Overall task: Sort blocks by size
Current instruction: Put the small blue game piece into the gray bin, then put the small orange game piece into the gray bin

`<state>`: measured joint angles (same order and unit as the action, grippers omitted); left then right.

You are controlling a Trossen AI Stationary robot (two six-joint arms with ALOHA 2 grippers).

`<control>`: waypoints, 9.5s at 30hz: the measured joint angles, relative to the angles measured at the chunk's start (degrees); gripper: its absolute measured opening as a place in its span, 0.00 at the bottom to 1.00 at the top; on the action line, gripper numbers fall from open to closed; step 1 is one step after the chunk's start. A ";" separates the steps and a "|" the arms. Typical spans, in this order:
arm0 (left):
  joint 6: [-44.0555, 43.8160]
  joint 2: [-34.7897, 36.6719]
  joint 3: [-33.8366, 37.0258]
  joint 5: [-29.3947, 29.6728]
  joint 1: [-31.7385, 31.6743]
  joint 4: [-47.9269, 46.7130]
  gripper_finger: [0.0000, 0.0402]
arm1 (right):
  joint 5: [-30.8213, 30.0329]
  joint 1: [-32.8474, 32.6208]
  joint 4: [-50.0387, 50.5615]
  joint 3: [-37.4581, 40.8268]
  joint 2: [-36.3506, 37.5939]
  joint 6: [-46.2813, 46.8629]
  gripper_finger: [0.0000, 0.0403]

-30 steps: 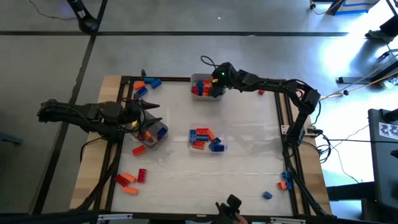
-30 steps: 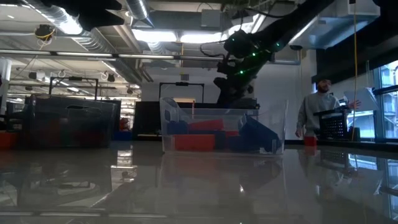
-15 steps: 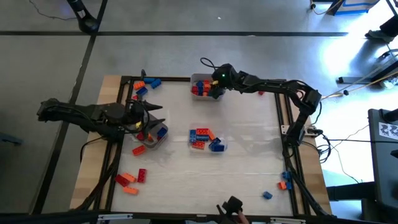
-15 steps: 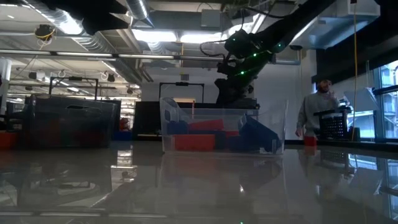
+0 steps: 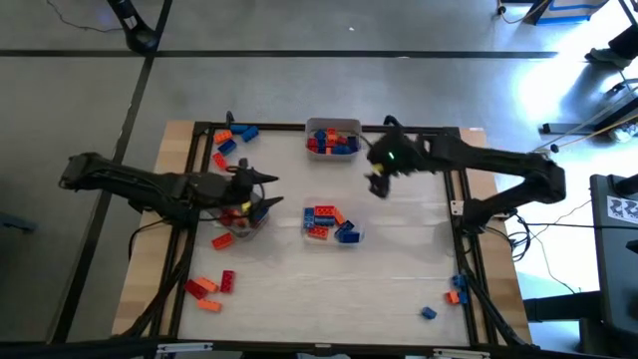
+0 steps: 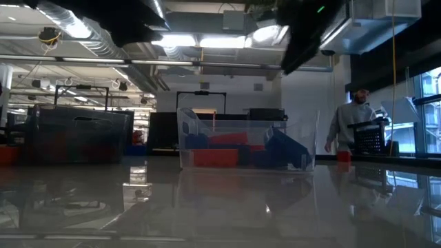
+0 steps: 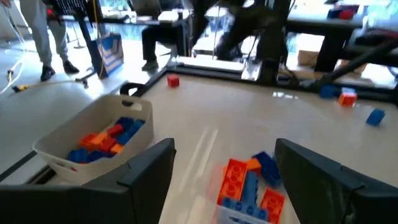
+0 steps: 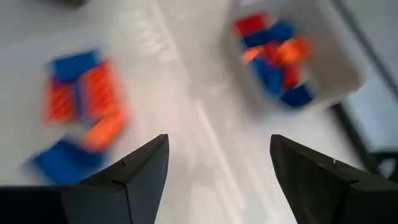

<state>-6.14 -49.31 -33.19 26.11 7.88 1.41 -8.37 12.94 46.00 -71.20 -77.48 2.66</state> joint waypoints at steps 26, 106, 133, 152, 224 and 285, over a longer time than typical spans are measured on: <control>-0.94 -5.58 0.00 0.00 0.00 3.55 0.66 | 3.76 -48.67 19.40 10.45 3.35 67.22 0.69; 0.84 0.43 -1.09 0.04 -0.07 -0.70 0.66 | 3.83 -44.35 -19.39 25.38 -1.86 54.93 0.23; -1.98 2.66 4.72 0.10 -0.44 -0.92 0.66 | 2.90 6.54 -53.25 25.33 -3.32 3.82 0.25; 2.08 -3.45 4.76 0.10 -7.32 7.98 0.66 | 6.03 19.09 -74.75 25.35 -19.36 0.75 0.25; 11.17 -3.96 4.74 0.00 -10.71 8.12 0.66 | 34.00 -70.01 1.42 22.43 -9.34 88.31 0.65; 12.58 -3.98 4.74 0.04 -10.71 7.71 0.66 | 15.39 -56.07 5.56 22.56 -5.37 70.72 0.65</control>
<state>6.44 -53.30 -28.45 26.15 -2.83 9.13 7.01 -43.13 51.57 -48.64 -82.85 73.37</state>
